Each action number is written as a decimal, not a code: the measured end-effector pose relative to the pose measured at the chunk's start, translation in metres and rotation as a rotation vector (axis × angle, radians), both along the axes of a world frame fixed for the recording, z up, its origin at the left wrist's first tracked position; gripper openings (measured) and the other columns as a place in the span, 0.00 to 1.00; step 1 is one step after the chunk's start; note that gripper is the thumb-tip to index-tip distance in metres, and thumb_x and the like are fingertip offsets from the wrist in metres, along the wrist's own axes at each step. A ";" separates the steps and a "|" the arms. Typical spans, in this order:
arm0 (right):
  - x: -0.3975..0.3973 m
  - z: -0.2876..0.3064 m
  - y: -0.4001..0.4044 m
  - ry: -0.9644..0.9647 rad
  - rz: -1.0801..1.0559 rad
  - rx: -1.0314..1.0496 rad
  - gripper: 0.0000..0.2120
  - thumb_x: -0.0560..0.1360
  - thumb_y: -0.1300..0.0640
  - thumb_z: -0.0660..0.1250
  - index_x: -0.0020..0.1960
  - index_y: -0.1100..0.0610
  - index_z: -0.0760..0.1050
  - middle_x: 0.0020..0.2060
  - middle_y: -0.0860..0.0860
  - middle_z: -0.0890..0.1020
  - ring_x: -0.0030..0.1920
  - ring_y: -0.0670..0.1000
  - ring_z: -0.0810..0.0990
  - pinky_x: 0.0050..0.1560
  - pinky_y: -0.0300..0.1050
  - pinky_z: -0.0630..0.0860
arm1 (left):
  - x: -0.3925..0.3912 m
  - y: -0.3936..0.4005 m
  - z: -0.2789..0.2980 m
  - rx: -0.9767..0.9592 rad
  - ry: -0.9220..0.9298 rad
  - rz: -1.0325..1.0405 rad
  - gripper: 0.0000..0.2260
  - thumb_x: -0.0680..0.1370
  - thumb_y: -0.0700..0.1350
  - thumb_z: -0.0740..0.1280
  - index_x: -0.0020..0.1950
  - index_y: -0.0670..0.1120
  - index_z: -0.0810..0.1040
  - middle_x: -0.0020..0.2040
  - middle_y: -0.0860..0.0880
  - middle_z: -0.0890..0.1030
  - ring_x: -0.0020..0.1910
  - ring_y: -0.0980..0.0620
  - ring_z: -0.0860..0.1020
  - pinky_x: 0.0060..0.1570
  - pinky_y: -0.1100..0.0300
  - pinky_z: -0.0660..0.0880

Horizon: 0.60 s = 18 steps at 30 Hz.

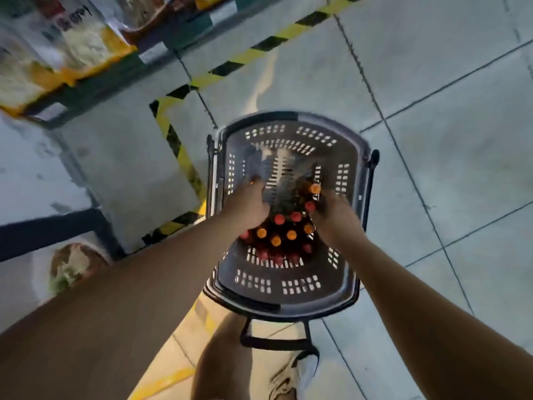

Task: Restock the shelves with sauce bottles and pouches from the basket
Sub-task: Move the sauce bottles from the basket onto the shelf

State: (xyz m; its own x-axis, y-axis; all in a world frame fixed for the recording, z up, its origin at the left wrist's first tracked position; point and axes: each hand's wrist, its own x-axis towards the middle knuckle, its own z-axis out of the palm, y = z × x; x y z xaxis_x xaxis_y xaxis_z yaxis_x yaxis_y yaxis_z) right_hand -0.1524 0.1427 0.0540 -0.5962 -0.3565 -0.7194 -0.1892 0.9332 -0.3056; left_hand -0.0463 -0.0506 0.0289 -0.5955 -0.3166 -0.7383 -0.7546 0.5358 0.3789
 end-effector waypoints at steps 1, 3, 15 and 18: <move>-0.004 -0.021 -0.003 0.013 -0.015 0.017 0.21 0.79 0.48 0.66 0.70 0.52 0.70 0.61 0.58 0.78 0.59 0.63 0.79 0.59 0.56 0.78 | -0.003 0.001 -0.021 -0.009 -0.018 -0.005 0.25 0.77 0.45 0.68 0.75 0.47 0.71 0.67 0.37 0.74 0.61 0.36 0.78 0.47 0.55 0.71; -0.008 -0.059 -0.006 0.024 -0.055 0.058 0.22 0.79 0.49 0.68 0.70 0.51 0.68 0.63 0.59 0.76 0.59 0.65 0.79 0.59 0.56 0.77 | -0.005 0.003 -0.060 -0.025 -0.065 -0.019 0.31 0.77 0.45 0.69 0.79 0.47 0.66 0.71 0.36 0.69 0.63 0.35 0.76 0.53 0.51 0.77; -0.006 -0.169 -0.014 0.177 -0.141 0.053 0.12 0.81 0.58 0.66 0.64 0.53 0.73 0.54 0.56 0.82 0.54 0.60 0.82 0.51 0.49 0.77 | 0.004 0.007 -0.153 -0.122 -0.006 0.051 0.17 0.81 0.38 0.64 0.68 0.49 0.70 0.58 0.42 0.78 0.53 0.41 0.79 0.48 0.49 0.79; -0.009 -0.174 -0.019 0.211 -0.133 0.079 0.10 0.80 0.61 0.63 0.60 0.54 0.74 0.48 0.58 0.84 0.49 0.62 0.83 0.45 0.47 0.74 | -0.001 0.003 -0.154 -0.122 -0.041 0.081 0.11 0.83 0.39 0.61 0.64 0.48 0.71 0.54 0.44 0.80 0.50 0.43 0.79 0.46 0.49 0.79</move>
State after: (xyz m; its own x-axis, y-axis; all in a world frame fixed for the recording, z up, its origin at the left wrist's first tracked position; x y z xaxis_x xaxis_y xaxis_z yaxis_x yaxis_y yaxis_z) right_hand -0.1611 0.1234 -0.1200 -0.7741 -0.2128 -0.5962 -0.1154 0.9734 -0.1977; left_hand -0.0473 -0.0475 -0.1253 -0.5348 -0.4516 -0.7142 -0.8106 0.5129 0.2827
